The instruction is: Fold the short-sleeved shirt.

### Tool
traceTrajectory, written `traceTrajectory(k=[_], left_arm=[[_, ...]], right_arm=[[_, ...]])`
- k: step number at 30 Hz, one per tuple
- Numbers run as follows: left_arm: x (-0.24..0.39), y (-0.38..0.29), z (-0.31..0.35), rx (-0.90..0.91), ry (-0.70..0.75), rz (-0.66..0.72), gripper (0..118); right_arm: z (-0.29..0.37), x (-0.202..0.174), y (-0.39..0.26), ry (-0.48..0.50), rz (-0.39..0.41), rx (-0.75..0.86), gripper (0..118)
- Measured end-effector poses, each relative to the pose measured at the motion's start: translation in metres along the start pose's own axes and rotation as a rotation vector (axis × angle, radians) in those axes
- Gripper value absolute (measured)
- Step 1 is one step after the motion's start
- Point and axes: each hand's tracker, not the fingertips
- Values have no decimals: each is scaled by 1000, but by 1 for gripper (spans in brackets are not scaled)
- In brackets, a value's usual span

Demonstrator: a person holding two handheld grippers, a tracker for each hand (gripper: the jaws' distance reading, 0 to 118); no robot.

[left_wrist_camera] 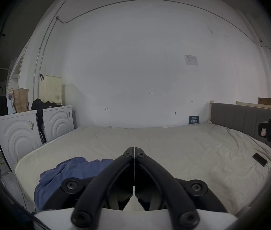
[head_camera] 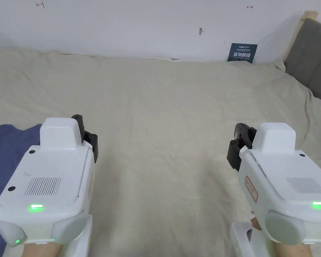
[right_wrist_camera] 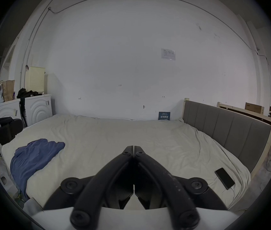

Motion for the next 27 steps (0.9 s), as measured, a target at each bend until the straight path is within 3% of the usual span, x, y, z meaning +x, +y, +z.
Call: traceTrajectory(k=[19, 27], left_arm=[[2, -1, 2, -2, -17, -7, 0], [-17, -3, 12, -5, 26, 20, 0]], right_arm=[[-1, 2, 1, 17, -6, -14, 1], [-3, -19, 7, 79, 16, -8, 1]])
